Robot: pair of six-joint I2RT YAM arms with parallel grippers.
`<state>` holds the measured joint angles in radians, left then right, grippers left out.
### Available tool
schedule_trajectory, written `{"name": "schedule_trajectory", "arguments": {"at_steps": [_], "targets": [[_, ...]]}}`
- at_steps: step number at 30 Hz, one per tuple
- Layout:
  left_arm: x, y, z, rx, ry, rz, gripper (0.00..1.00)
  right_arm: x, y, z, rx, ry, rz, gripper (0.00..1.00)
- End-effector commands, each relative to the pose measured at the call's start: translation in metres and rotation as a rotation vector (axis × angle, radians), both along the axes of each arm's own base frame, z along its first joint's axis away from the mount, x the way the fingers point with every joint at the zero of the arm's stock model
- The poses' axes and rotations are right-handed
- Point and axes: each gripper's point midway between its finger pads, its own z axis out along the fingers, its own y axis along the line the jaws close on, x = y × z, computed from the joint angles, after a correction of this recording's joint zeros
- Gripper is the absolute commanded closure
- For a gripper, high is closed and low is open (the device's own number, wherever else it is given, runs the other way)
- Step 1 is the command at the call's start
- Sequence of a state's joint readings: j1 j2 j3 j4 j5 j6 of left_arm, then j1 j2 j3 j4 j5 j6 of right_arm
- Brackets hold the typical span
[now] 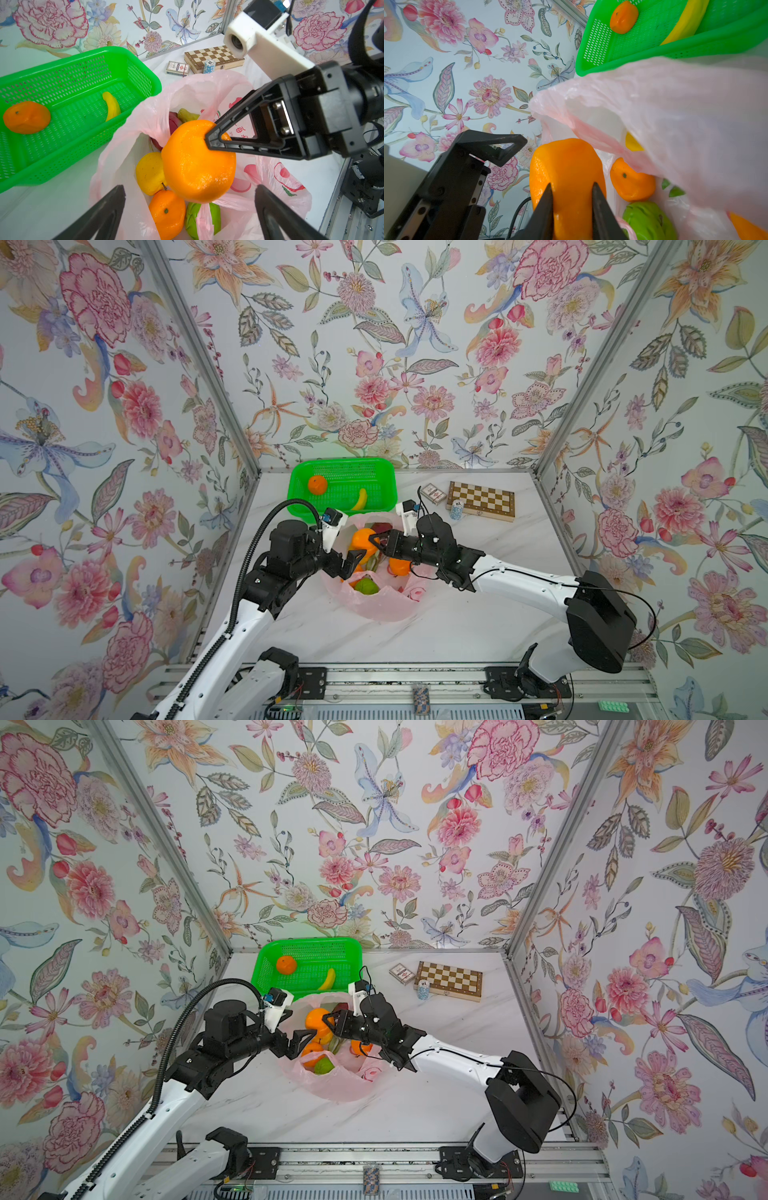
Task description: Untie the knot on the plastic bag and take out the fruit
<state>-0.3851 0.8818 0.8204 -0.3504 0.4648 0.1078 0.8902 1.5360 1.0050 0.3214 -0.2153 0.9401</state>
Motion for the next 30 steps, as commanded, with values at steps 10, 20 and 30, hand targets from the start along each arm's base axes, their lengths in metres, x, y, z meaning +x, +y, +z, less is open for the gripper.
{"name": "schedule_trajectory", "arguments": {"at_steps": [10,20,30], "targets": [[0.001,-0.02,0.003,0.155,-0.219,-0.111,0.01,-0.02,0.008,0.036,0.085,-0.032,0.064,0.72],[0.004,-0.029,-0.01,0.196,-0.216,-0.154,0.13,-0.025,0.011,0.041,0.072,-0.045,0.078,0.72],[-0.003,-0.036,-0.019,0.211,-0.205,-0.22,0.32,-0.026,0.011,0.04,0.056,-0.045,0.079,0.71]]}}
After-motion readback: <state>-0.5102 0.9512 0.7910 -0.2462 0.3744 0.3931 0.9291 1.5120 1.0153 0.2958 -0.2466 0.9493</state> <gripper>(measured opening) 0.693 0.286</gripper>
